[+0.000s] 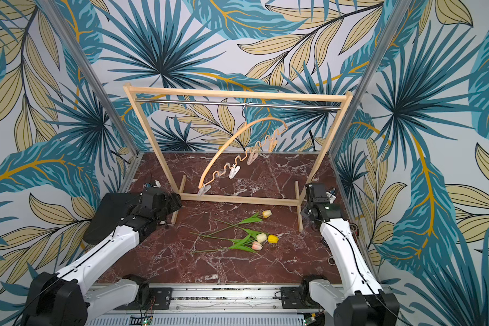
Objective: Dry the flowers on a clothes hanger
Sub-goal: Move the clothesline to the center of the board.
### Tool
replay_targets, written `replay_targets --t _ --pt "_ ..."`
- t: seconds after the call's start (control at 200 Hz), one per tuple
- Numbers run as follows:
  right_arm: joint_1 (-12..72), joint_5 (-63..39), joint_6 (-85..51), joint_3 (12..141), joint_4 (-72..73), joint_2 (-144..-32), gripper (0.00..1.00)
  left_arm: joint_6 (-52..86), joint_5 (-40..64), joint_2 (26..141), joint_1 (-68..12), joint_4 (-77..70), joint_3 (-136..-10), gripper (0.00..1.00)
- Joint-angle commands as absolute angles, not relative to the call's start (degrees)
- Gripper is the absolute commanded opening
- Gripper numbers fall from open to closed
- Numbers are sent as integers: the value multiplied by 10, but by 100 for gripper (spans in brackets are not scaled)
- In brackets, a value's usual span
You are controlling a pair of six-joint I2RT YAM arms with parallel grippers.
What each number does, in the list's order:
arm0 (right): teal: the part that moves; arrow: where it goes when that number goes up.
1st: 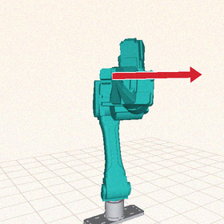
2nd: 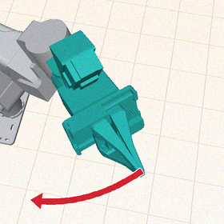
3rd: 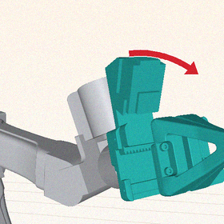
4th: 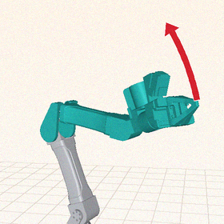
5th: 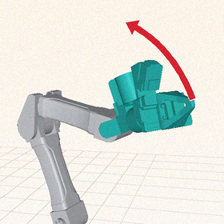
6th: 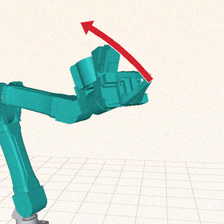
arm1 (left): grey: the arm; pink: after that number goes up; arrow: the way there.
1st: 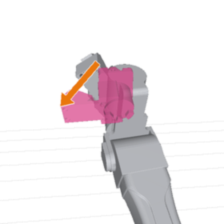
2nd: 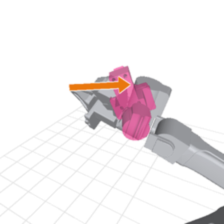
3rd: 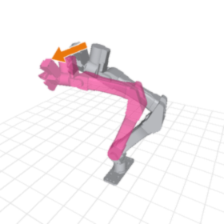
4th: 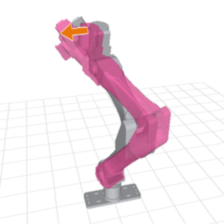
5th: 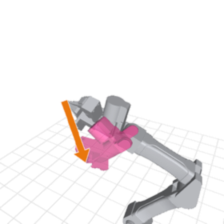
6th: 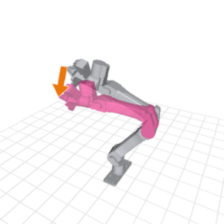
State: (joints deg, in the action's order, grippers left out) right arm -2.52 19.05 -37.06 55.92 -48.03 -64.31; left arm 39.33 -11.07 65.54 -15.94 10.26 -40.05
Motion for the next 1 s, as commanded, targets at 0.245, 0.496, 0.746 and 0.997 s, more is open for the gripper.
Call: replay_targets --t 0.245,0.496,0.746,0.997 --pt "-165 -36 -364 568 -231 -738 16 410 -102 732 -161 78 -464 72" --pt "-160 -142 -335 603 -195 -806 14 370 -139 725 -161 103 -477 74" --pt "-140 -160 -315 629 -210 -830 14 379 -143 733 -161 98 -476 74" --pt "-111 -154 -314 632 -211 -844 14 364 -153 733 -161 101 -478 75"
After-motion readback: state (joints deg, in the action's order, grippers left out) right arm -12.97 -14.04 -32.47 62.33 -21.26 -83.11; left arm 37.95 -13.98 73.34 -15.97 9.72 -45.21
